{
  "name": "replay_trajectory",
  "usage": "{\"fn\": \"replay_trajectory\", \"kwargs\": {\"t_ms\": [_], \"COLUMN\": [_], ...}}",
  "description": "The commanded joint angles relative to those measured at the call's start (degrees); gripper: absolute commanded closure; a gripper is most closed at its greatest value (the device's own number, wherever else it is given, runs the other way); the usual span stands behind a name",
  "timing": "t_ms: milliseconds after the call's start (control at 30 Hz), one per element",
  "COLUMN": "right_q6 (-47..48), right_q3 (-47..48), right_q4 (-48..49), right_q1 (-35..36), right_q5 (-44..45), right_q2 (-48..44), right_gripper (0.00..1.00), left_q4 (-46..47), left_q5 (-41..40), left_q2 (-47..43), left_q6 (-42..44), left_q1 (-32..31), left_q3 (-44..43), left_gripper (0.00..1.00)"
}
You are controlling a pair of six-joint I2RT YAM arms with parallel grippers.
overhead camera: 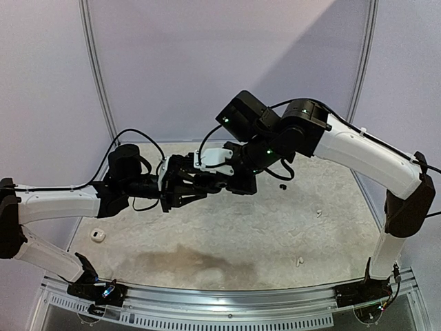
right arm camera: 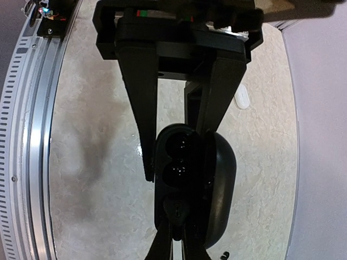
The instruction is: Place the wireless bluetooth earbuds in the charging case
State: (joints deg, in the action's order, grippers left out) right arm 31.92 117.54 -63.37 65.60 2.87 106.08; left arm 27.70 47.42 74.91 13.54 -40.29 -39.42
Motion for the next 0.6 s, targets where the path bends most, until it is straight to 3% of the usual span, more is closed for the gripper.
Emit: {"fn": "replay_trajectory", "kwargs": {"t_ms": [0, 233, 567], "right_q6": [1.65, 1.36, -3.72], "right_q3": [1.72, 2.04, 2.97], "right_q4": [-1.94, -0.70, 5.84], "right_q1": [0.08, 0.07, 0.05], "right_q5": [2.36, 2.37, 0.48], "right_q2": [1.93, 2.04, -2.91], "right_gripper": [0.93, 0.79, 0.76], "left_q4": [1.18, 1.45, 1.38], "left_q5": [1.67, 1.59, -1.27], "left_q2": [-0.28, -0.31, -0.56], "left_q6": [1.82, 1.17, -8.73], "left_q1": [-1.06, -1.10, -0.85], "left_q3": [0.30, 0.47, 1.11], "left_gripper": [1.00, 1.00, 1.00]}}
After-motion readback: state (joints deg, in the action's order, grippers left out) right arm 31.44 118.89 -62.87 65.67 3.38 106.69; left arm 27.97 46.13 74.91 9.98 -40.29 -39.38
